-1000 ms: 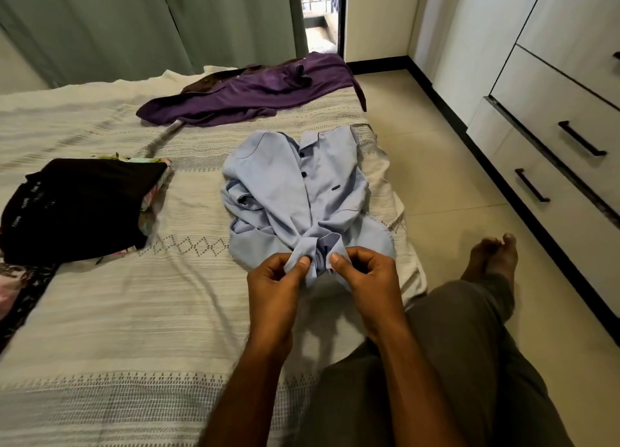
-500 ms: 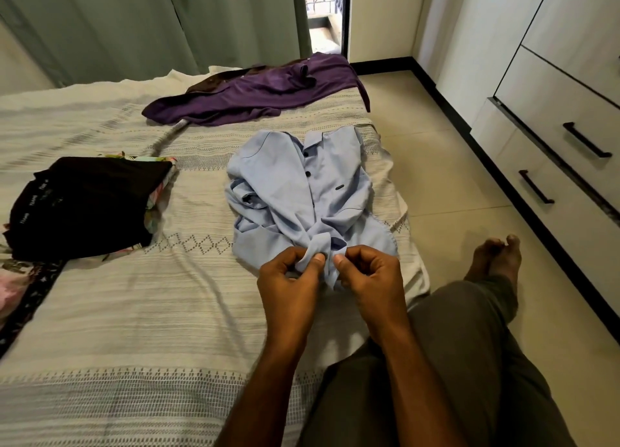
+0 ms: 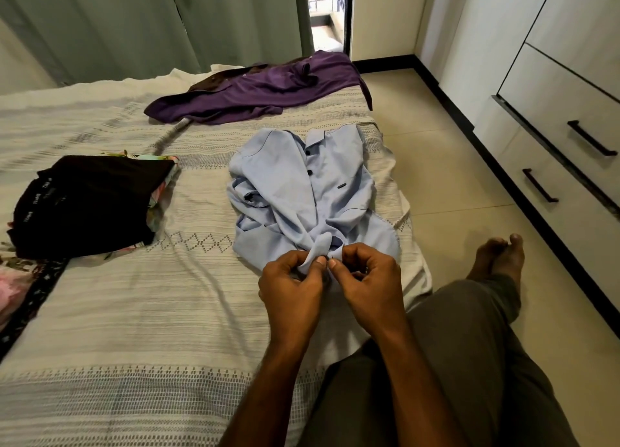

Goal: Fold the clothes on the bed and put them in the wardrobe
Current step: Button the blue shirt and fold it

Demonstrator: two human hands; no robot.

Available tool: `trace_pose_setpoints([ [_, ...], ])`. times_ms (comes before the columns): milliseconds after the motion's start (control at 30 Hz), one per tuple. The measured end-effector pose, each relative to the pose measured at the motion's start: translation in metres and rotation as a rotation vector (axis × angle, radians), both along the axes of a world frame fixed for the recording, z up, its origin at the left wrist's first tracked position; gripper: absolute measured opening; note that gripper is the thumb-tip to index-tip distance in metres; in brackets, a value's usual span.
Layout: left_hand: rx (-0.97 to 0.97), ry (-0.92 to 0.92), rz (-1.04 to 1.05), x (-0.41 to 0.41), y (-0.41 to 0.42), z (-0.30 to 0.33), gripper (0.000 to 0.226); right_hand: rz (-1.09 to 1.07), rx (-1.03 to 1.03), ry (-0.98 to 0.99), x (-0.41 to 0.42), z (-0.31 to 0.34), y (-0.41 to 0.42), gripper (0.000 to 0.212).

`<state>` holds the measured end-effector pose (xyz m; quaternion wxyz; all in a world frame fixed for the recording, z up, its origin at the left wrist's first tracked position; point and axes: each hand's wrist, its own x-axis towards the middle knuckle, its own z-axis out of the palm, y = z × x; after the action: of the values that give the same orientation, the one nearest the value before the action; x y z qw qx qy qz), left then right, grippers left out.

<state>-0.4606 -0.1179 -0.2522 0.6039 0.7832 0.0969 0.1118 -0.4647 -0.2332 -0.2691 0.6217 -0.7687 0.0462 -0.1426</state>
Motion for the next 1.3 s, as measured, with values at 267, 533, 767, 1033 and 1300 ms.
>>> trace_pose_setpoints([
  [267, -0.021, -0.006, -0.011, 0.001, 0.000, -0.001, 0.020, 0.005, -0.053, -0.014, 0.001, -0.002, 0.001, 0.007],
  [533, -0.008, -0.022, 0.025, 0.001, -0.002, -0.004, 0.017, 0.006, -0.041, -0.076, -0.001, 0.003, 0.001, 0.011],
  [767, -0.104, 0.011, 0.018, 0.002, 0.002, 0.000, 0.021, 0.103, -0.034, -0.137, -0.001, -0.003, -0.001, 0.018],
  [1033, -0.312, 0.133, -0.154, 0.007, 0.013, 0.010, 0.019, 0.121, -0.005, -0.221, -0.002, 0.001, -0.004, 0.024],
  [1300, -0.332, 0.197, -0.130, 0.008, 0.018, 0.014, 0.025, 0.143, -0.227, -0.317, 0.001, -0.002, -0.002, 0.020],
])
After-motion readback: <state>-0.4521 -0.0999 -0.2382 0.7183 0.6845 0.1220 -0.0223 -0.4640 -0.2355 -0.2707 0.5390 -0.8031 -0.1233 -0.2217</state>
